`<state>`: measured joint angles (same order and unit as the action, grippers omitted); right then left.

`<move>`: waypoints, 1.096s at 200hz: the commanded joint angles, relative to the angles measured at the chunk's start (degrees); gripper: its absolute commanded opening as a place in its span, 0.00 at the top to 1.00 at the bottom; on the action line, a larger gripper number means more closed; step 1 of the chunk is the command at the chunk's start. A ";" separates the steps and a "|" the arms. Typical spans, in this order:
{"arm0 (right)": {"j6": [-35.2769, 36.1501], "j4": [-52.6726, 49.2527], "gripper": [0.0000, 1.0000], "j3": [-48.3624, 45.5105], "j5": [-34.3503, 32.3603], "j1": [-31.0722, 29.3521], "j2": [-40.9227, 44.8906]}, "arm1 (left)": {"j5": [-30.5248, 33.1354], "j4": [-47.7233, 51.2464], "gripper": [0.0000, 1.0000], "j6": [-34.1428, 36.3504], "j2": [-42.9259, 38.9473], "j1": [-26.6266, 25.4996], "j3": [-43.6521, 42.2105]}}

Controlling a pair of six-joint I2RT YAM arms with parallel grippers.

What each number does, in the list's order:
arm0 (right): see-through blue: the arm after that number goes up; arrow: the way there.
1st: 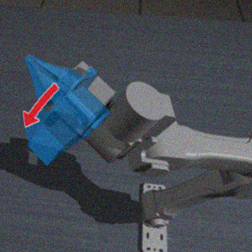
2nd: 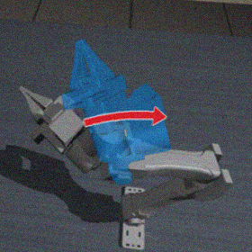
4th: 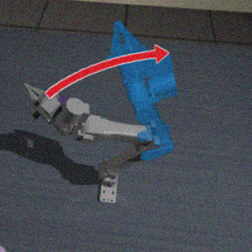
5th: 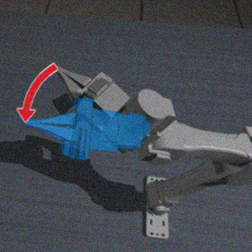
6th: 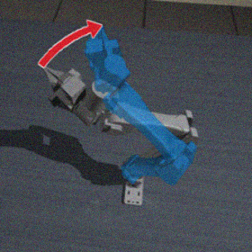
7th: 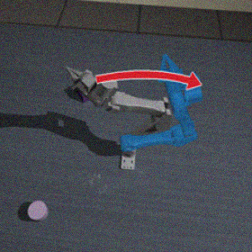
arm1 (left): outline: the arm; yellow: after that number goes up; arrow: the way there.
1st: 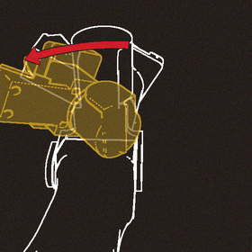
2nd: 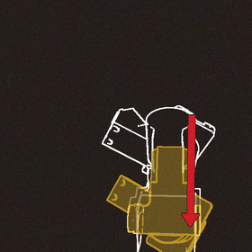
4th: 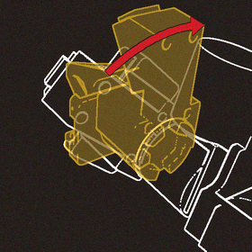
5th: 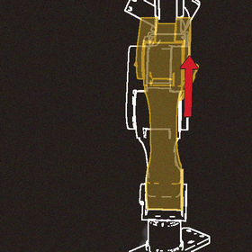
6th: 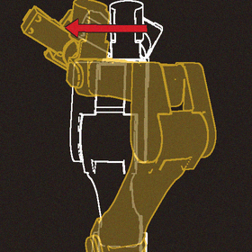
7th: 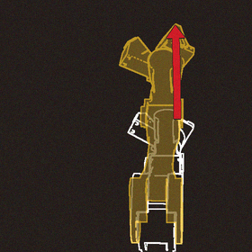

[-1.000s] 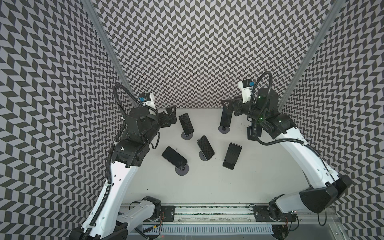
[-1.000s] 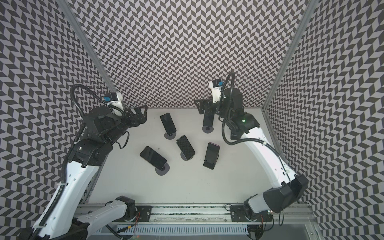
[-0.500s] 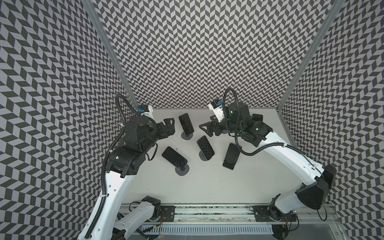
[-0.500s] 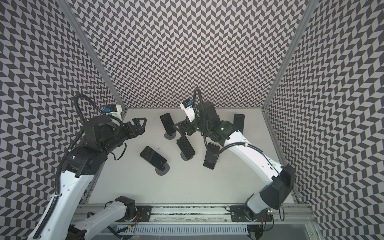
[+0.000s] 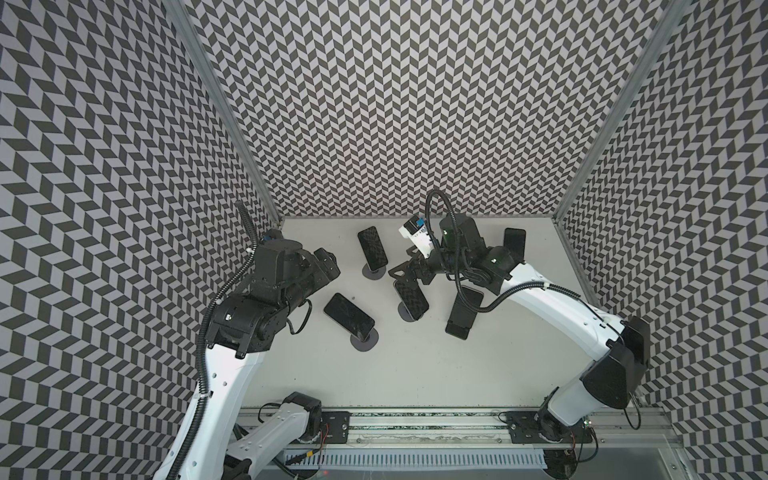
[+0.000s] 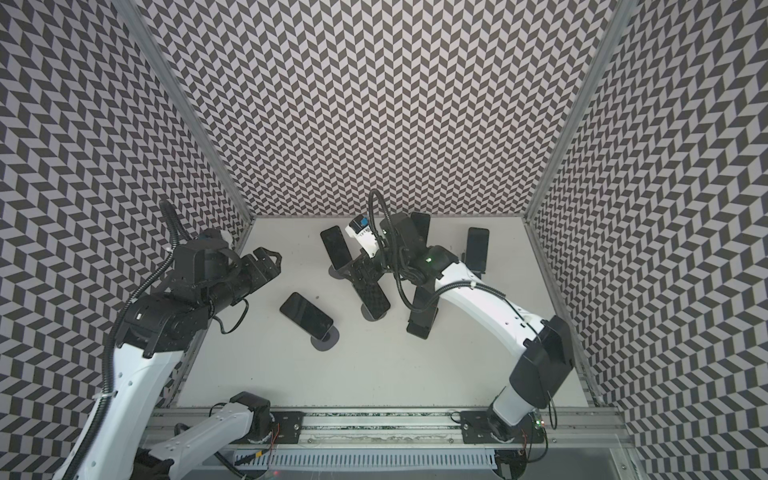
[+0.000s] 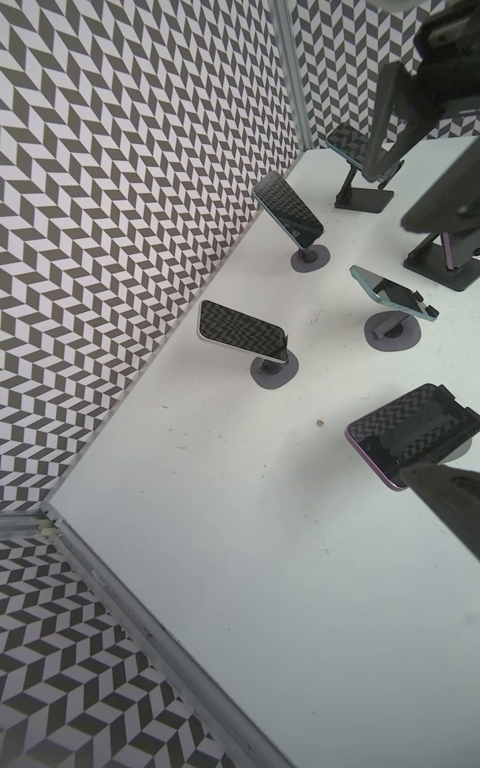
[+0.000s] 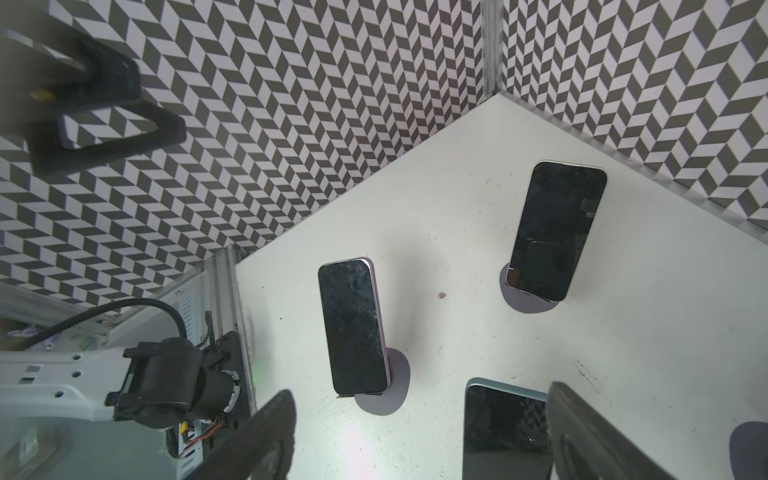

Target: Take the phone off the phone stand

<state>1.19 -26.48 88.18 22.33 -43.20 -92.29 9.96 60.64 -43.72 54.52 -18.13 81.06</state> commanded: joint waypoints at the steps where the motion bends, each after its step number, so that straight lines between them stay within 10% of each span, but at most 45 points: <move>1: 2.05 1.98 0.09 2.13 -0.39 -2.11 -1.09 | 3.28 2.95 0.12 1.33 -0.61 -0.10 -0.27; 219: 4.11 0.66 0.12 2.86 -4.93 -13.61 -10.34 | 2.09 9.79 0.07 9.39 -3.35 8.90 -5.16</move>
<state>3.49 -27.03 89.32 17.54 -55.79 -100.25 14.24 70.70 -32.80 52.99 -9.58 78.74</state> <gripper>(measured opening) 0.875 0.934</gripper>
